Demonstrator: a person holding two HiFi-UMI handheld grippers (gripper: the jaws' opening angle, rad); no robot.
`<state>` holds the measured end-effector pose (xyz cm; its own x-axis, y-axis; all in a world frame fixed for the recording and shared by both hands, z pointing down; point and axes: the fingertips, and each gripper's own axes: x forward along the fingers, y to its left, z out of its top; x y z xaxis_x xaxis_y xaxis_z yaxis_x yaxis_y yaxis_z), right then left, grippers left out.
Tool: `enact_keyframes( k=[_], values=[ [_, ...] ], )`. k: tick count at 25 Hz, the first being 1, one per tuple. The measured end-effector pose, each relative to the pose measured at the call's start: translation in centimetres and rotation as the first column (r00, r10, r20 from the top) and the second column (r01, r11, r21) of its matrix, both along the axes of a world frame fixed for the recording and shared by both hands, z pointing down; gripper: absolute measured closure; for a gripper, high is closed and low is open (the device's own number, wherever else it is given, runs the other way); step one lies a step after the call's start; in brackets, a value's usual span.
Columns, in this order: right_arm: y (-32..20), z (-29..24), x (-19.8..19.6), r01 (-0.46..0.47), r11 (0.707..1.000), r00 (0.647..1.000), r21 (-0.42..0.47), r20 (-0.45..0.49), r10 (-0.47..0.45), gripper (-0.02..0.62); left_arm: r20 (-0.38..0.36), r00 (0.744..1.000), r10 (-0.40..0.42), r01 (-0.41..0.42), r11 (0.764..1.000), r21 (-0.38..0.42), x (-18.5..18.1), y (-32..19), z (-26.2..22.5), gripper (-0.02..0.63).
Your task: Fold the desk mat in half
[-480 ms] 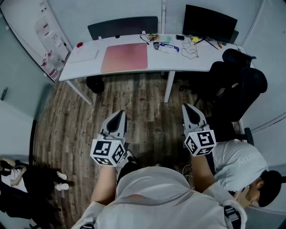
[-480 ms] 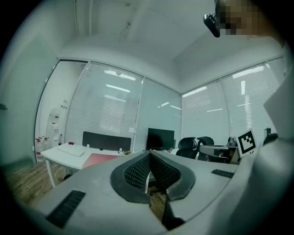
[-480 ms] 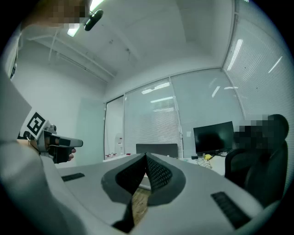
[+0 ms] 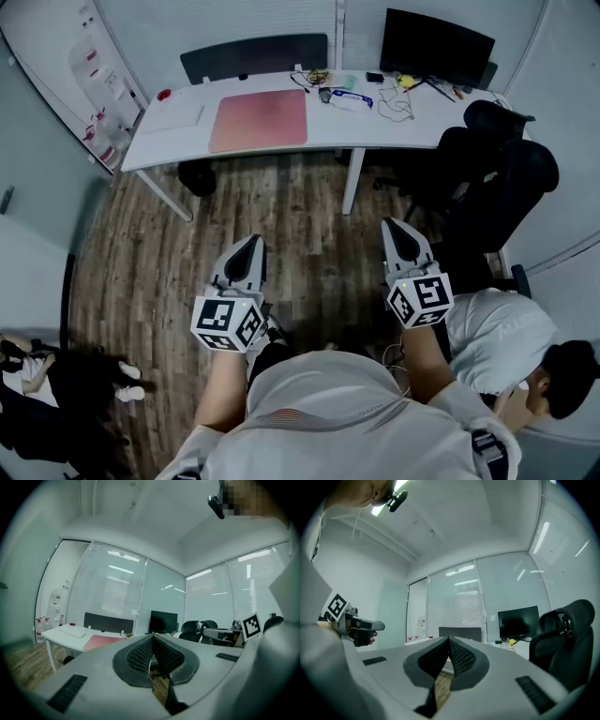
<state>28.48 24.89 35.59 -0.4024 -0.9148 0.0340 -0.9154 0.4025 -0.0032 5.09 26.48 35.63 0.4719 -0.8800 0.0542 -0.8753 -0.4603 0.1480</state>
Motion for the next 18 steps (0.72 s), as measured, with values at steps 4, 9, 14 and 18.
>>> enact_keyframes(
  k=[4, 9, 14, 18],
  values=[
    [-0.5, 0.1, -0.5, -0.001, 1.0, 1.0, -0.008, 0.012, 0.001, 0.545, -0.008, 1.0, -0.008, 0.008, 1.0, -0.005, -0.7, -0.3, 0.1, 0.594],
    [-1.4, 0.7, -1.5, 0.012, 1.0, 1.0, -0.023, 0.025, -0.011, 0.543, -0.019, 1.0, -0.017, 0.016, 1.0, -0.019, -1.7, -0.9, 0.8, 0.594],
    [-2.9, 1.6, -3.2, 0.013, 0.999, 1.0, -0.05, 0.01, -0.013, 0.543, -0.03, 1.0, -0.011, 0.01, 0.999, -0.031, -3.3, -2.2, 1.5, 0.594],
    [-5.1, 2.4, -5.5, 0.004, 0.998, 1.0, -0.069, -0.009, -0.004, 0.543, -0.049, 0.999, -0.004, 0.002, 0.999, -0.041, -5.8, -4.5, 2.4, 0.594]
  ],
)
